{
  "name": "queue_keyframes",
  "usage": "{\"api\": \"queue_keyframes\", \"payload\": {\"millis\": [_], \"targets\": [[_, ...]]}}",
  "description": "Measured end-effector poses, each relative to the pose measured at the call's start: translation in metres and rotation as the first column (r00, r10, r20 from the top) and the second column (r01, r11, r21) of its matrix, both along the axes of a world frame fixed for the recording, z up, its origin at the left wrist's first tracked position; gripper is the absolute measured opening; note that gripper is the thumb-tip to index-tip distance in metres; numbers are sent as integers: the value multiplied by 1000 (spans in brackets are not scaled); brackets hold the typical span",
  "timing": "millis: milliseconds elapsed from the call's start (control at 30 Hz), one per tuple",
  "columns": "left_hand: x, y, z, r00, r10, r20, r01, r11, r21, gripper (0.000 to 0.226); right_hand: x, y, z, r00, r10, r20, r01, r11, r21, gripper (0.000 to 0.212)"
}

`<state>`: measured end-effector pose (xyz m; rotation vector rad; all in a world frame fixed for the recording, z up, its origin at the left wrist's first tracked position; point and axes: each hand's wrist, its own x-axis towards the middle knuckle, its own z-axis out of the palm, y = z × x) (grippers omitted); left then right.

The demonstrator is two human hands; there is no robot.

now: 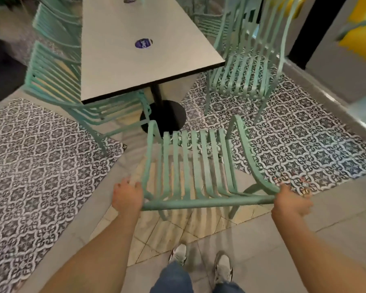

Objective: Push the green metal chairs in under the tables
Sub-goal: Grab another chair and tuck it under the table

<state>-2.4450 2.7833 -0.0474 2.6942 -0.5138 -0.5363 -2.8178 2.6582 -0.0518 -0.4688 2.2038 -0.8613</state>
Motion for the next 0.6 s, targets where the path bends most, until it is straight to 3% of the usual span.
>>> {"api": "queue_keyframes", "payload": {"millis": [67, 133, 200, 233, 333, 433, 467, 600], "targets": [[-6, 19, -10, 941, 295, -164, -302, 953, -16, 57, -12, -3, -8, 962, -70, 265, 44, 994, 104, 71], [-23, 28, -14, 680, 528, -509, -651, 753, -90, 71, -16, -13, -12, 847, -181, 500, 137, 983, 125, 58], [-39, 26, -7, 421, 474, -773, -832, 542, -120, 59, -17, -23, -22, 793, -225, 565, 169, 974, 151, 50], [-41, 22, -4, 362, 438, -823, -874, 467, -136, 53, -16, -29, -29, 788, -236, 569, 169, 971, 169, 48], [-43, 11, 0, 306, 387, -870, -916, 367, -159, 51, -17, -31, -34, 805, -256, 535, 207, 967, 151, 44], [-41, 7, 5, 297, 414, -860, -928, 338, -158, 49, -9, -47, -35, 638, -354, 684, 324, 929, 178, 34], [-42, 6, 6, 293, 421, -859, -931, 328, -157, 48, -10, -49, -39, 734, -298, 610, 262, 953, 150, 31], [-62, 7, 9, 255, 440, -861, -950, 280, -138, 46, -17, -69, -49, 804, -163, 572, 118, 986, 116, 28]]}}
